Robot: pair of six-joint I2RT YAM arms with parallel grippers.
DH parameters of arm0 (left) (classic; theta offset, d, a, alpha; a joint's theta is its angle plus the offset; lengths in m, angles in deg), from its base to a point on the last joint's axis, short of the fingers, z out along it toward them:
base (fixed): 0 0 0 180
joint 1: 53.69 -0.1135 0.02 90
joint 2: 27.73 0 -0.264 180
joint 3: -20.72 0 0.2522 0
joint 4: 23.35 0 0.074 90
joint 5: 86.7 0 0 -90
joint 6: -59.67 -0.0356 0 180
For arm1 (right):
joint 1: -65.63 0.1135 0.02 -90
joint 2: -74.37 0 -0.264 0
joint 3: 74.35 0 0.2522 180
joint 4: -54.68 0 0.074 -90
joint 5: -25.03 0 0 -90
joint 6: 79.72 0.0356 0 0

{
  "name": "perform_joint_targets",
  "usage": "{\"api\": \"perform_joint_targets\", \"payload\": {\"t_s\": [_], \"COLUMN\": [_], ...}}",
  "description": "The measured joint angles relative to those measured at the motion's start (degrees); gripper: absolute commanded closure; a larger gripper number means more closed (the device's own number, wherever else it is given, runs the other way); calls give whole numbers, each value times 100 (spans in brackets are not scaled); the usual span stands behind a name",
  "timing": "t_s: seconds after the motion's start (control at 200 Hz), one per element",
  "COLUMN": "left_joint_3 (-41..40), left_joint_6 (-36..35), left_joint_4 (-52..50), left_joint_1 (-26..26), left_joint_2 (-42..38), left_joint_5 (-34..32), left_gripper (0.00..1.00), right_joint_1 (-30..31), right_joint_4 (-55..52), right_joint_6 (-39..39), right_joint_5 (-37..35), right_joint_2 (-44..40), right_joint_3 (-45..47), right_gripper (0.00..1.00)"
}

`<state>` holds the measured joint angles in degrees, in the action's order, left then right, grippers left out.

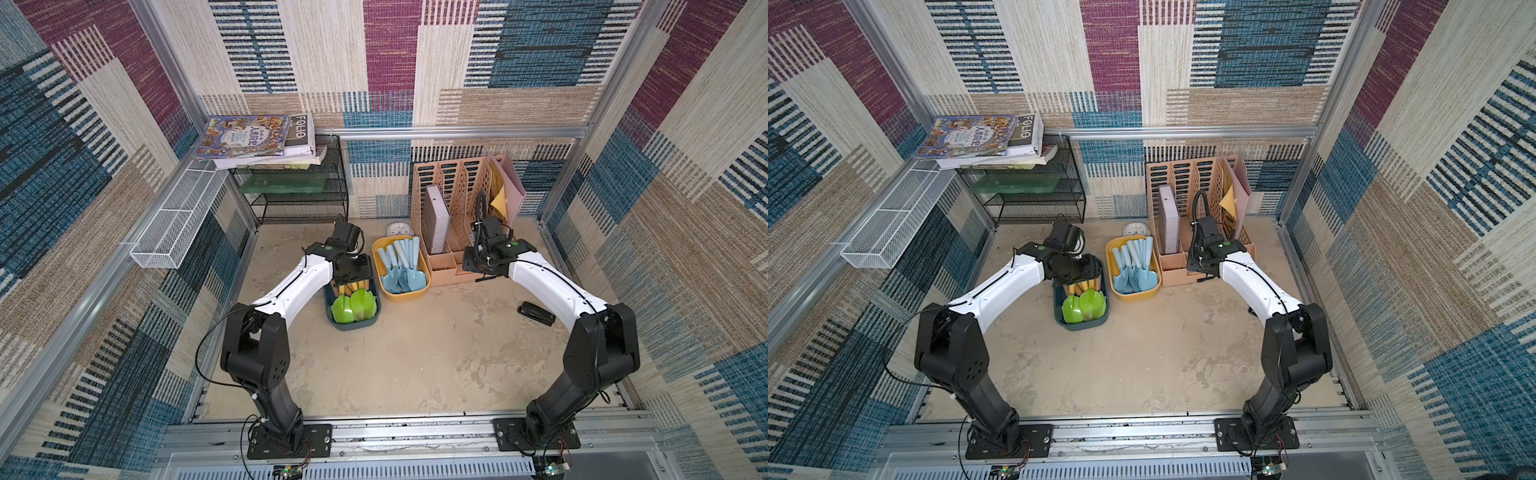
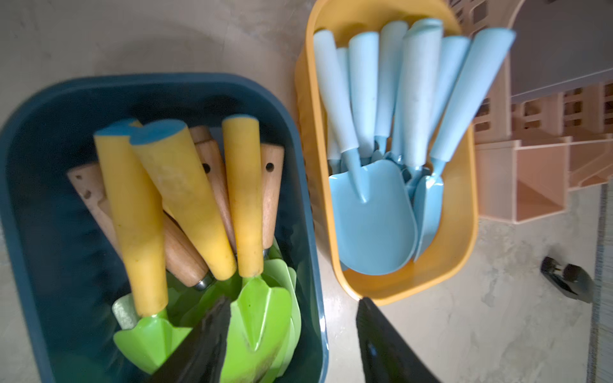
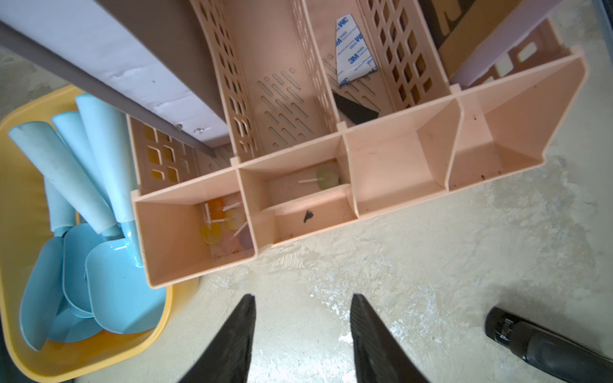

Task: Sort the small shovels by color and place them into the storage box
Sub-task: Place the shovel in the storage box, then reset both arms

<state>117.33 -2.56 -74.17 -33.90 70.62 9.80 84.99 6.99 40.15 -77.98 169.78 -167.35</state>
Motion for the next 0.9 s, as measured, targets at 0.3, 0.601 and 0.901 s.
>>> {"api": "perform_joint_targets", "payload": {"t_s": [0.3, 0.601, 0.901], "left_joint_3": [-1517, -3790, -4334], "left_joint_6": [-428, -1067, -1338], "left_joint_4": [601, 2153, 3654], "left_joint_1": [-9, -1080, -2229], "left_joint_2": [-2037, -3381, -1958], "left_joint_5": [-1784, -3908, -3510], "left_gripper": [8, 0, 0], "right_joint_1": [-664, -892, -802], "right_joint_4": [319, 1467, 3539], "right_joint_6": [0, 0, -404], "right_joint_5": [-671, -2538, -3816], "right_joint_2": [-597, -1637, -678], "right_joint_3": [1054, 3307, 4107], "right_gripper": [48, 13, 13]}}
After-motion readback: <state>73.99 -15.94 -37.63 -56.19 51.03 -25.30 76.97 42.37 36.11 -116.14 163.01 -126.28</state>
